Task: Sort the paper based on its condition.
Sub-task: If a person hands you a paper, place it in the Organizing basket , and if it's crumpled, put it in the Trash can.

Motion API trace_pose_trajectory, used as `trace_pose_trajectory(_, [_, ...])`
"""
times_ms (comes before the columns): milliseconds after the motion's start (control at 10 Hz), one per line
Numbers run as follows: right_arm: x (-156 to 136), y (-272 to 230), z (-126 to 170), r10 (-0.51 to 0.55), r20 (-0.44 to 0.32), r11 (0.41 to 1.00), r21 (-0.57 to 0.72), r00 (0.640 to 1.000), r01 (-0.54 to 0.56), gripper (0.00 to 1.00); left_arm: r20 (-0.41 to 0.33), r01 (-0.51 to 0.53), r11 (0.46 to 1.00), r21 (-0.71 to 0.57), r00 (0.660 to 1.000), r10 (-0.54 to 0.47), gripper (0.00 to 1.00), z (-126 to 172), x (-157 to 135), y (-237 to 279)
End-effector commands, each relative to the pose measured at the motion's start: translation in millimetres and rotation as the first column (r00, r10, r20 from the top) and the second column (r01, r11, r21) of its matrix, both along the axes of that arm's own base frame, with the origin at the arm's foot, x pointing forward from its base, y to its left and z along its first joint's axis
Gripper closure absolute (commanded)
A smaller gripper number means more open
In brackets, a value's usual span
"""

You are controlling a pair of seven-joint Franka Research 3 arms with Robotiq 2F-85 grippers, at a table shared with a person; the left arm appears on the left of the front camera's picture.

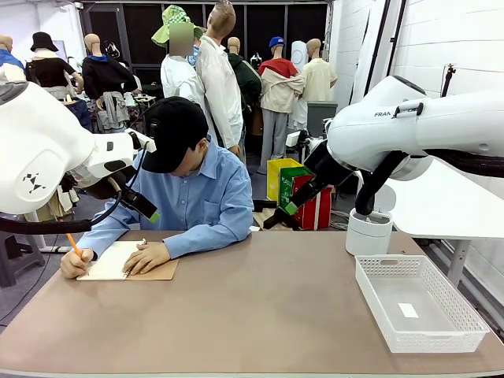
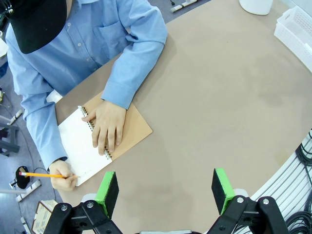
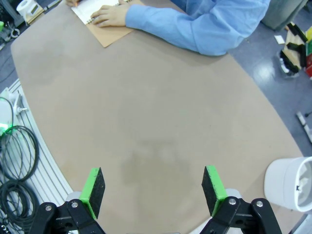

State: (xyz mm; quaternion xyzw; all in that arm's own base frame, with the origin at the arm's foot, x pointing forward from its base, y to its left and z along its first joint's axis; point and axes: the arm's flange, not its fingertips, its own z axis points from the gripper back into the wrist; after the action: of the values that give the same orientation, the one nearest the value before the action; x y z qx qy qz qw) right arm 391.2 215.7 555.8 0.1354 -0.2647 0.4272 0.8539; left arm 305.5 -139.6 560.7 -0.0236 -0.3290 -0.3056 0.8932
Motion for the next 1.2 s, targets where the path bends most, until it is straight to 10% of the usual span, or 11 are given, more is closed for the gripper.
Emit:
trace_pose_trajectory(0, [-0.1,0.9,0.1,-0.011,-0.001,1.0,-0.002,1.0,0.011,0.0,0.0,0.0,1.0,-0.002,1.0,0.0,0.0,-0.5,0.3,0.5])
trace_pose_trajectory(1100, [-0.1,0.9,0.1,-0.011,-0.001,1.0,-0.002,1.0,0.011,0.0,0.0,0.0,1.0,-0.002,1.0,0.0,0.0,-0.5,0.3,0.5])
